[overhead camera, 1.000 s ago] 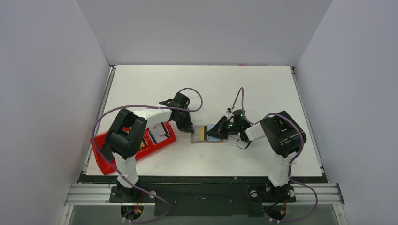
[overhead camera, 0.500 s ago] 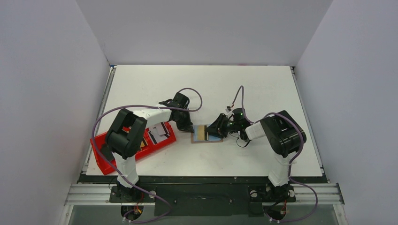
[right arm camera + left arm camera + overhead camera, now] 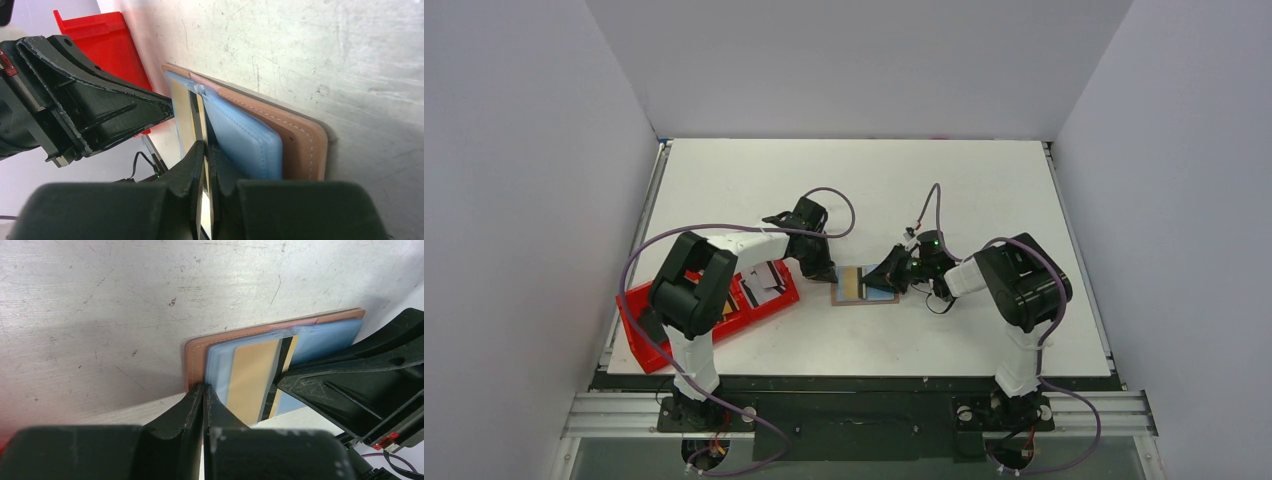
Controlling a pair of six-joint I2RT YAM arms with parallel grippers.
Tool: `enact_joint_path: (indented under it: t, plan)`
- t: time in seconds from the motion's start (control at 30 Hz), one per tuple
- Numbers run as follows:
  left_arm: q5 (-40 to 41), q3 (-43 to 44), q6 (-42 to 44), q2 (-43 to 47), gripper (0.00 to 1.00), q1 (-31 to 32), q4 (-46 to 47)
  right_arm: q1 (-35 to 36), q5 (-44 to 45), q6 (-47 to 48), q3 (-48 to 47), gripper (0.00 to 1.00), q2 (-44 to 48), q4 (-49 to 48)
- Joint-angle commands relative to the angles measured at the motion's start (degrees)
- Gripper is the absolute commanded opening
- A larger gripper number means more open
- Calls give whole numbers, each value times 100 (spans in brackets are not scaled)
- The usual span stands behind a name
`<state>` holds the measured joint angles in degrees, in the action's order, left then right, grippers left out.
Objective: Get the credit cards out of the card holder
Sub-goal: Remove the credit card from the card holder.
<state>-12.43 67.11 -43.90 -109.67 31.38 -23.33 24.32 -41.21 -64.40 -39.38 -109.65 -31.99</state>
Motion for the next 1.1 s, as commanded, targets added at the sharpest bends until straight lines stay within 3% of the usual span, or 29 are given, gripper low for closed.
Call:
enact_joint_path:
  t: [0.0,0.33,0.83,1.07]
  plan:
    - [612,-439,66,-758,0,150,210,-113,475,389,123,0,43,359]
    - [628,-449,56,-706,0,145,199,-386,742,979,169,0,792,1327]
    - [422,88,288,-250,0,200,-78,-475,649,1137,89,0,1097,1577]
    - [196,581,396,121,15,219,-300,-497,534,1092,69,0,1151,1538]
